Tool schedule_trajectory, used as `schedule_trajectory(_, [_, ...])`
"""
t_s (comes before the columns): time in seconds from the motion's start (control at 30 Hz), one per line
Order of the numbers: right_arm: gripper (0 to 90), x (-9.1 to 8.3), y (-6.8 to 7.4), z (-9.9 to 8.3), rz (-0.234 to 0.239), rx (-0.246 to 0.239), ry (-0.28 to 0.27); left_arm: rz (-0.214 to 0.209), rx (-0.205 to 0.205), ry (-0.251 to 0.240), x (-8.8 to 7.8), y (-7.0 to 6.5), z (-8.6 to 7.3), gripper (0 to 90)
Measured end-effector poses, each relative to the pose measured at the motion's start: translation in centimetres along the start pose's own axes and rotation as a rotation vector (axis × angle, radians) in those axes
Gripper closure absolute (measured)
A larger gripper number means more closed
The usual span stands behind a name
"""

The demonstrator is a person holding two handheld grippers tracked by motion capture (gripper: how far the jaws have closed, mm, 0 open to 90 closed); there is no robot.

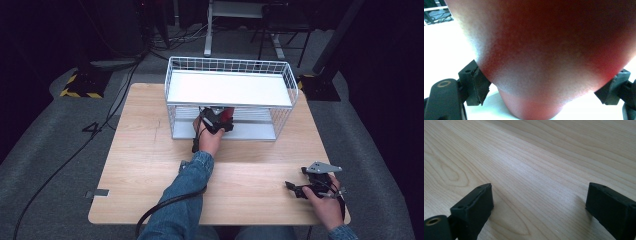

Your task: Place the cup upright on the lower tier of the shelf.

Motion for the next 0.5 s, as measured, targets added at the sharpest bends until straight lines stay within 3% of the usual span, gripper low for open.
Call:
schedule_trajectory(0.17, [7.7, 0.0, 0.0, 0.0, 0.0, 0.0, 0.0, -0.024, -0.004, -0.003, -0.3, 0.0, -0.1, 15.0])
schedule_trajectory(0.2, [7.7, 0.0, 0.0, 0.0, 0.0, 0.0, 0.0, -0.026, 0.019, 0.011, -0.5, 0.2, -0.2, 15.0])
schedule_trajectory(0.33, [7.6, 0.0, 0.0, 0.0, 0.001, -0.001, 0.0, -0.026, -0.007, -0.013, -1.0, 0.3, -0.2, 14.3])
schedule_trajectory(0.5, [7.6, 0.0, 0.0, 0.0, 0.001, -0.001, 0.0, -0.029, 0.0, -0.004, -1.7, 0.4, -0.7, 14.2])
Point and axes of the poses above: each handheld gripper's, and its own axes: x roughly forward along the jaws, z roughly out of its top, y roughly to its left, the point moved 8 cm from there along x, roughly forward along the jaws, and after that the axes turned 4 degrees about y, right-handed, at the moved point
